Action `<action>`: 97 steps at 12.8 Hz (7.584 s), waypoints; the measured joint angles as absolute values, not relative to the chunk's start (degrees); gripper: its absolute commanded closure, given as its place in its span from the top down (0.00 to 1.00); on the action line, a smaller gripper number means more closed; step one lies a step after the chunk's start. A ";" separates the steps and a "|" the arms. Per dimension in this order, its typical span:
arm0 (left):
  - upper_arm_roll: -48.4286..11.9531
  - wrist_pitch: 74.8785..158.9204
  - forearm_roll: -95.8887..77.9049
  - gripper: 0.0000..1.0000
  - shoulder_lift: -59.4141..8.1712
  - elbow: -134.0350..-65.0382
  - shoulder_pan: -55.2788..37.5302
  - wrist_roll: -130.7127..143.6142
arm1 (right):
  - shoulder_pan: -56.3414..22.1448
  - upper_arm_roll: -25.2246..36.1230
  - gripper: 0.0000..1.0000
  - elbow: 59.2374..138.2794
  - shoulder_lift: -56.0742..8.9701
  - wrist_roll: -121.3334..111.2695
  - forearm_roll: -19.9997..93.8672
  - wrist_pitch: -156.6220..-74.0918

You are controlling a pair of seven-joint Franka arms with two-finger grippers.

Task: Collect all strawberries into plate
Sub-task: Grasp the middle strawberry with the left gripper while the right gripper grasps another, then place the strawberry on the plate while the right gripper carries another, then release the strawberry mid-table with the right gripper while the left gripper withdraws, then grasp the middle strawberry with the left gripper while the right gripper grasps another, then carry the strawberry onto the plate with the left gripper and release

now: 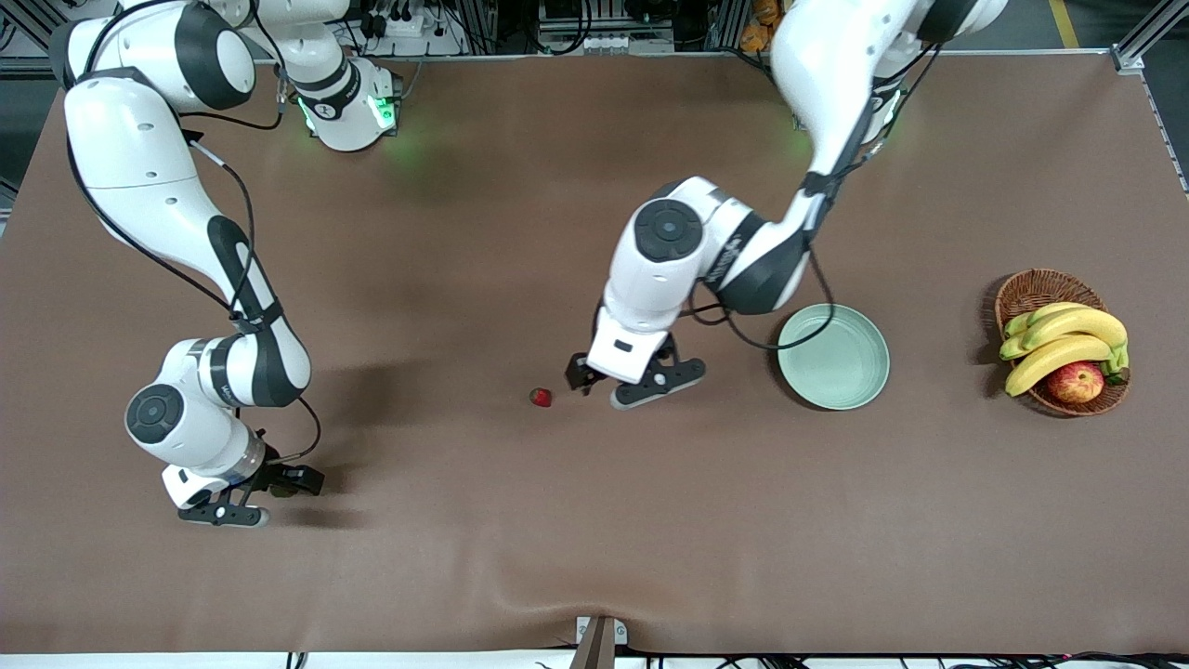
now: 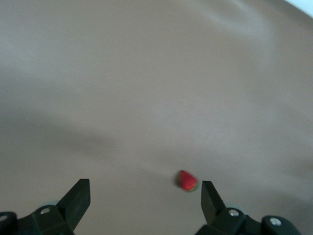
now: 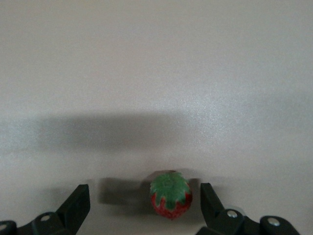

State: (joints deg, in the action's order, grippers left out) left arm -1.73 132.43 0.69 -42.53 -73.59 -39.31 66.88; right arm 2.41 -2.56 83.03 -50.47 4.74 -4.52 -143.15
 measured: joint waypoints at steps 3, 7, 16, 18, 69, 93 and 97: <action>-1.13 142.23 0.69 1.00 -49.30 -71.63 -42.48 77.20 | 3.11 -2.37 1.00 82.79 -50.46 3.20 -6.94 -143.15; -0.94 146.53 0.69 0.99 -57.61 -66.67 -44.46 85.54 | 3.24 -2.37 0.10 82.70 -50.46 2.95 -7.01 -143.15; -0.89 149.16 0.69 0.53 -64.21 -62.13 -46.06 88.27 | 3.94 -2.52 0.00 82.36 -50.42 2.99 -6.88 -142.97; -0.88 149.54 0.69 0.00 -64.87 -62.03 -46.07 88.27 | 3.91 -3.26 0.00 81.81 -49.79 3.04 -5.26 -140.88; -12.26 124.00 10.24 0.36 -49.98 -81.46 -30.93 87.41 | 7.81 2.06 1.00 82.50 -45.73 -19.36 -7.20 -134.52; -13.64 120.08 10.33 0.17 -28.43 -107.67 5.28 41.71 | 10.62 -1.22 0.04 80.80 -50.33 -16.05 -1.82 -137.25; -13.70 123.67 10.32 0.91 -31.45 -108.51 6.27 40.65 | 2.06 -7.66 0.06 79.70 -49.66 -12.47 -0.97 -135.94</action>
State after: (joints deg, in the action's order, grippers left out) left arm -13.70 123.67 10.32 -31.45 -108.51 6.27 40.65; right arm 2.06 -7.66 79.70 -49.66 -12.47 -0.97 -135.94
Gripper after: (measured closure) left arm 0.656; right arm 0.674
